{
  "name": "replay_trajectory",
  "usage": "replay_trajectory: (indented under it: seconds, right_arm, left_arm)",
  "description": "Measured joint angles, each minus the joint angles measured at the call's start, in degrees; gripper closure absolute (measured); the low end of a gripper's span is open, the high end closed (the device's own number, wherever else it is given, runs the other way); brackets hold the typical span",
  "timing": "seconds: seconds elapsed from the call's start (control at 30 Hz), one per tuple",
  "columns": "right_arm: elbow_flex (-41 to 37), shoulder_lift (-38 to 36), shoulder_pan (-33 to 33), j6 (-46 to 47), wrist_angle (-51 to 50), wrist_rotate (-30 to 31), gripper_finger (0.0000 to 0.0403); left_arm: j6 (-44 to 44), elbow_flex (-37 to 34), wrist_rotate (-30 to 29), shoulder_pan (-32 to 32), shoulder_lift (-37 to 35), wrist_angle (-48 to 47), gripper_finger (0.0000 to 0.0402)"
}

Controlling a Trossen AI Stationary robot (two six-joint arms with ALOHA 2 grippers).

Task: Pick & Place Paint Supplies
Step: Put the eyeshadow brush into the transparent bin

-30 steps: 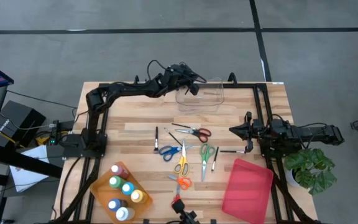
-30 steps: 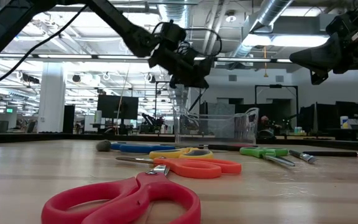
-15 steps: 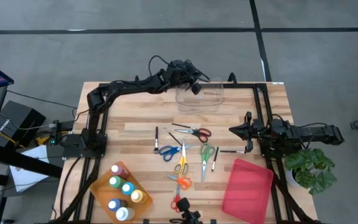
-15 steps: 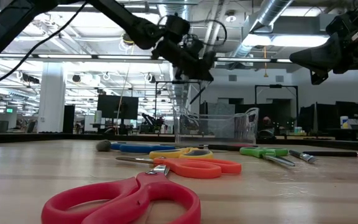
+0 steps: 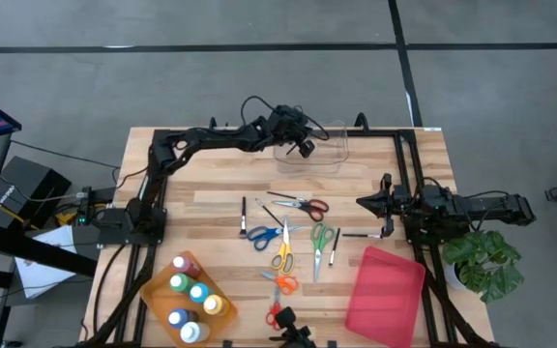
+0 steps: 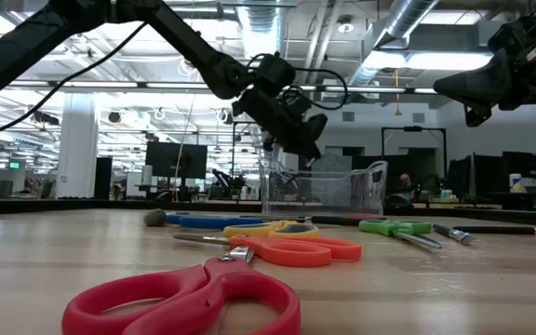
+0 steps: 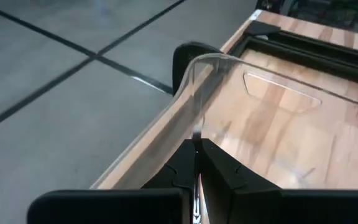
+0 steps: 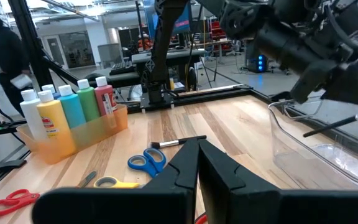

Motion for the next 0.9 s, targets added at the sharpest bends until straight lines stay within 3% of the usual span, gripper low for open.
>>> replay_trajectory:
  seconds: [0.9]
  right_arm:
    - [-0.01, -0.02, 0.00, 0.00, 0.00, 0.02, 0.0395]
  left_arm:
    - [-0.38, -0.07, 1.11, 0.81, -0.27, -4.95, 0.0396]
